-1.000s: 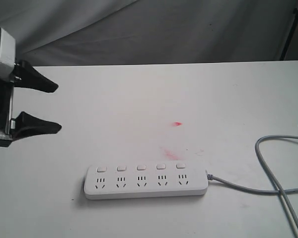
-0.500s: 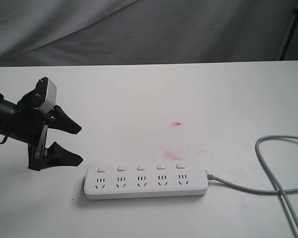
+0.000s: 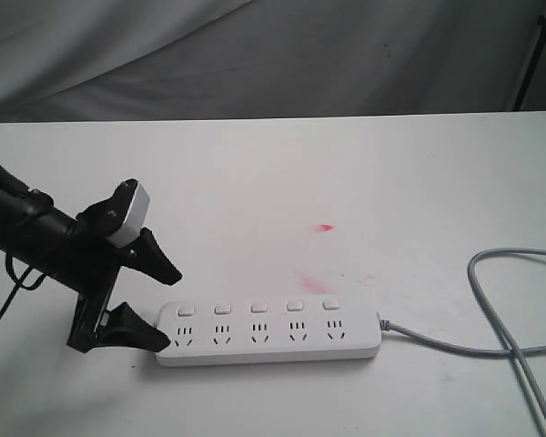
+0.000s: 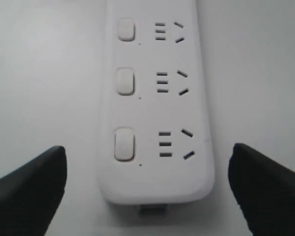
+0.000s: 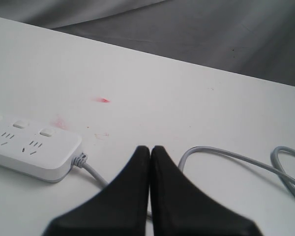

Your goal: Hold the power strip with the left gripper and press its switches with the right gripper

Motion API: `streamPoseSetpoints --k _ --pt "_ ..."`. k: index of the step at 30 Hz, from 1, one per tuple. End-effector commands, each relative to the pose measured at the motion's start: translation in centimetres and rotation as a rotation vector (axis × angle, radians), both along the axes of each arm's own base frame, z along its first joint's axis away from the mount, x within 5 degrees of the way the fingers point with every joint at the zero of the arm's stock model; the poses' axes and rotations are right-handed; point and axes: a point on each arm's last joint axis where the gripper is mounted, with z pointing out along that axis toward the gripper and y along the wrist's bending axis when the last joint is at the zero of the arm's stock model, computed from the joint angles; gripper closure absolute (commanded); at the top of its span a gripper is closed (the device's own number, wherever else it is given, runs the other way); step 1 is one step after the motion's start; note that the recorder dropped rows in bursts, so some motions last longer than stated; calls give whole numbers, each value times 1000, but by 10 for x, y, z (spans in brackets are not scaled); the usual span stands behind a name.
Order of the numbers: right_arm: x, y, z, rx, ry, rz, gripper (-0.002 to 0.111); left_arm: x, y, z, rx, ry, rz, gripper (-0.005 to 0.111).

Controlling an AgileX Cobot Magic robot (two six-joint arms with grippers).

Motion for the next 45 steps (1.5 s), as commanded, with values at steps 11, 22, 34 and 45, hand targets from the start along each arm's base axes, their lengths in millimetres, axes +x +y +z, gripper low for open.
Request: streamPoseSetpoints --k 11,22,34,45 --pt "0 0 -1 9 -5 2 108 -4 -4 -13 70 -39 63 23" --pt "0 0 -1 9 -5 2 108 -6 -7 -11 40 -16 60 23" --pt "0 0 -1 7 -5 3 108 -10 -23 -24 81 -20 19 23" --pt "0 0 -1 8 -5 2 108 -10 -23 -25 84 -21 22 25"
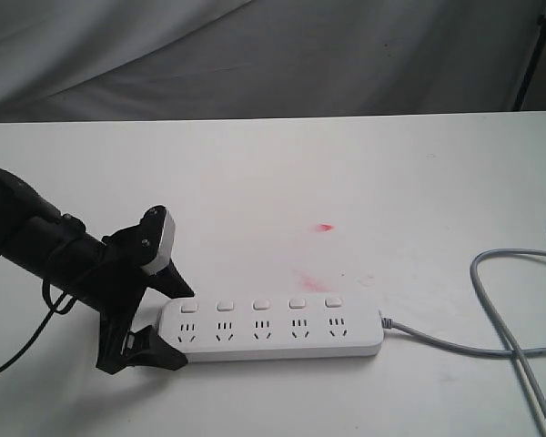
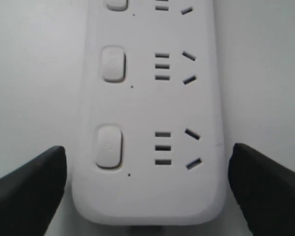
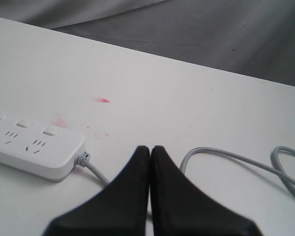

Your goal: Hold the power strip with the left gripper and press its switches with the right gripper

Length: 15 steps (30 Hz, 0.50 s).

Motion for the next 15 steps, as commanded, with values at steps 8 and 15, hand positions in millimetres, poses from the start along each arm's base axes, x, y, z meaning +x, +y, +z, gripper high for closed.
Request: streamPoseSetpoints --k 8,15 --pt "0 0 -1 7 -5 3 108 -1 -2 0 -2 -1 -2 40" --pt "0 0 -1 7 -5 3 108 -1 -2 0 -2 -1 -2 50"
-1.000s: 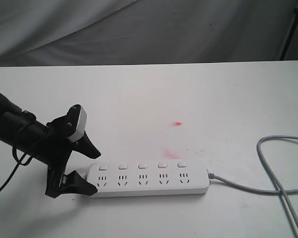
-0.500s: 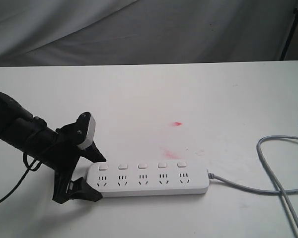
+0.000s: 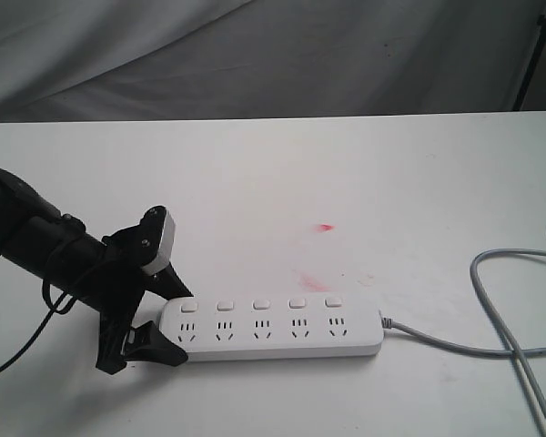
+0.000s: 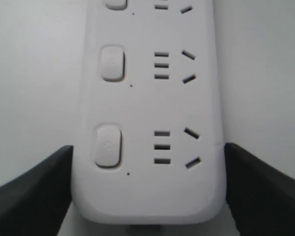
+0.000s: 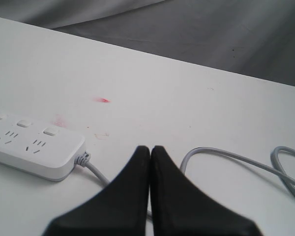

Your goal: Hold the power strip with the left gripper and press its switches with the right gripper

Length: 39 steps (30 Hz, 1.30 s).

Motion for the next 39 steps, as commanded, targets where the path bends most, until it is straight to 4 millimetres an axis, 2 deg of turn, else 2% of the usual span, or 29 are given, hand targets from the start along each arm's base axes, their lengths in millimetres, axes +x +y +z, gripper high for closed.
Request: streamPoseSetpoints --k 1,7,20,39 --pt "0 0 -1 7 -5 3 108 -2 -2 0 -3 0 -3 54" --pt "0 0 -1 7 -5 3 108 -2 -2 0 -3 0 -3 74" --pt "0 0 -1 7 -5 3 108 -2 -2 0 -3 0 -3 106" --pt "0 0 -1 7 -5 3 108 -2 -2 0 -3 0 -3 107"
